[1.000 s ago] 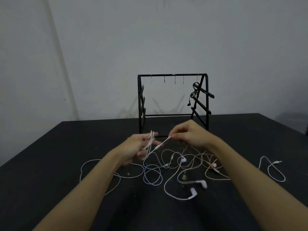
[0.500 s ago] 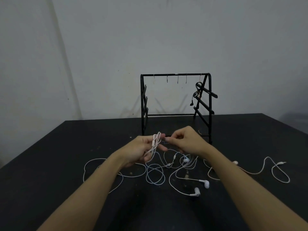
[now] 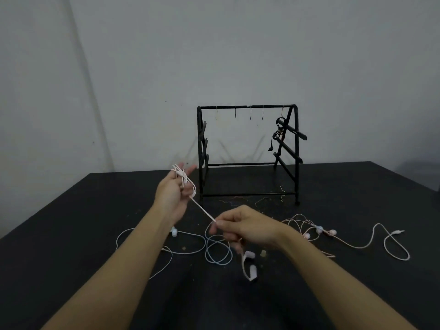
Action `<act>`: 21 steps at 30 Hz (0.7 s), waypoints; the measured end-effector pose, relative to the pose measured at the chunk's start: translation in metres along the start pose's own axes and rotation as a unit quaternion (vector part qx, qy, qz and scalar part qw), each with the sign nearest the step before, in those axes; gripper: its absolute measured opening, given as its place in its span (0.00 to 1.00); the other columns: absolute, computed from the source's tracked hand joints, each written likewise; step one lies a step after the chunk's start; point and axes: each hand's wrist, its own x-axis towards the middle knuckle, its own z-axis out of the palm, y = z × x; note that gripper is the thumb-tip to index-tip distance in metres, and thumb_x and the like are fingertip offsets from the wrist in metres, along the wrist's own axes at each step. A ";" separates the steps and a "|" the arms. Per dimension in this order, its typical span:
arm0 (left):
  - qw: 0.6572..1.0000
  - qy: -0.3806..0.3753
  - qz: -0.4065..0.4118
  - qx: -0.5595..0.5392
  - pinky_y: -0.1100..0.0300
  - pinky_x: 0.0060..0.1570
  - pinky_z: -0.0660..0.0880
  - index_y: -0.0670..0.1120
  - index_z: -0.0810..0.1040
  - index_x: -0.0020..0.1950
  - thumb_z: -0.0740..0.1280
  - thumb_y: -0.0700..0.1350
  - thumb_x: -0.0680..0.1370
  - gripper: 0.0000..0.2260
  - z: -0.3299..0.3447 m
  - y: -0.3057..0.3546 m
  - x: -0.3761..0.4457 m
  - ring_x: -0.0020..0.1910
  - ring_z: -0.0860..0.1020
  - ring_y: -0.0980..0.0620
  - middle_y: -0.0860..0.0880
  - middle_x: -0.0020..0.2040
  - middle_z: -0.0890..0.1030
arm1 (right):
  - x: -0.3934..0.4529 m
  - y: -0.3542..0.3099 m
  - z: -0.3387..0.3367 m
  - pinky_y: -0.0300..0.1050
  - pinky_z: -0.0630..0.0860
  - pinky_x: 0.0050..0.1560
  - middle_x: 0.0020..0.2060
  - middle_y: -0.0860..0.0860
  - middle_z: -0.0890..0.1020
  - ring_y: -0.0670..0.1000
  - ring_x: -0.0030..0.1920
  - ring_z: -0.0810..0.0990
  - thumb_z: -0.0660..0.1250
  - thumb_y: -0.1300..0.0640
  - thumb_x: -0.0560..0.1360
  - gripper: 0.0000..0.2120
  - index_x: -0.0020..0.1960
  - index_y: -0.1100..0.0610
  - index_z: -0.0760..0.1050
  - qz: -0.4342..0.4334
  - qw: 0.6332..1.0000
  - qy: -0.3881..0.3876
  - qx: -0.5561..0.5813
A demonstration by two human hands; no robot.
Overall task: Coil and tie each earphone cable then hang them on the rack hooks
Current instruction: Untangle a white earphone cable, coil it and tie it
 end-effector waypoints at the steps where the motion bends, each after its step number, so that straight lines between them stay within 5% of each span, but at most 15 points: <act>1: 0.999 -0.015 -0.002 0.040 0.71 0.17 0.59 0.41 0.65 0.69 0.48 0.30 0.79 0.20 -0.002 0.002 -0.001 0.17 0.62 0.61 0.46 0.50 0.79 | -0.001 0.002 -0.006 0.39 0.73 0.33 0.26 0.47 0.69 0.45 0.26 0.71 0.58 0.58 0.80 0.11 0.45 0.58 0.77 0.004 1.000 0.010 -0.008; 5: 0.966 -0.081 -0.036 0.242 0.69 0.17 0.56 0.42 0.69 0.67 0.48 0.30 0.79 0.20 -0.012 0.005 -0.009 0.17 0.58 0.60 0.45 0.50 0.81 | -0.009 -0.002 -0.033 0.37 0.67 0.31 0.25 0.48 0.71 0.46 0.26 0.69 0.62 0.62 0.76 0.13 0.33 0.59 0.75 -0.002 0.994 0.111 -0.019; 9: 0.881 -0.239 -0.157 0.378 0.68 0.18 0.57 0.42 0.73 0.64 0.52 0.31 0.79 0.18 -0.007 0.002 -0.019 0.17 0.59 0.60 0.44 0.49 0.83 | -0.010 -0.020 -0.046 0.34 0.68 0.30 0.29 0.53 0.76 0.44 0.28 0.71 0.65 0.63 0.75 0.07 0.40 0.62 0.80 -0.073 0.980 0.172 -0.073; 12: 0.823 -0.358 -0.226 0.379 0.70 0.17 0.57 0.45 0.76 0.62 0.51 0.27 0.76 0.23 0.002 0.000 -0.024 0.16 0.59 0.61 0.43 0.46 0.82 | -0.005 -0.026 -0.045 0.37 0.75 0.35 0.32 0.54 0.80 0.46 0.31 0.77 0.66 0.60 0.75 0.05 0.44 0.58 0.81 -0.125 0.962 0.207 -0.125; 14: 0.833 -0.402 -0.234 0.299 0.71 0.16 0.58 0.46 0.77 0.61 0.52 0.27 0.74 0.25 0.006 0.000 -0.024 0.15 0.60 0.62 0.40 0.43 0.77 | -0.003 -0.024 -0.042 0.42 0.76 0.31 0.35 0.58 0.82 0.51 0.30 0.78 0.66 0.58 0.75 0.05 0.45 0.56 0.81 -0.139 0.961 0.218 -0.100; 17: 0.885 -0.367 -0.206 0.200 0.71 0.16 0.58 0.47 0.78 0.61 0.55 0.29 0.73 0.23 0.006 0.001 -0.022 0.15 0.60 0.62 0.42 0.40 0.78 | -0.002 -0.014 -0.040 0.40 0.70 0.24 0.24 0.50 0.75 0.47 0.23 0.71 0.65 0.54 0.76 0.09 0.45 0.59 0.80 -0.115 0.964 0.231 -0.065; 21: 0.921 -0.248 -0.117 0.277 0.71 0.18 0.61 0.48 0.73 0.64 0.53 0.32 0.79 0.20 0.007 -0.005 -0.024 0.17 0.63 0.61 0.48 0.46 0.84 | -0.005 -0.005 -0.037 0.40 0.68 0.23 0.23 0.49 0.67 0.45 0.21 0.67 0.61 0.51 0.79 0.16 0.40 0.62 0.76 -0.041 0.974 0.221 -0.031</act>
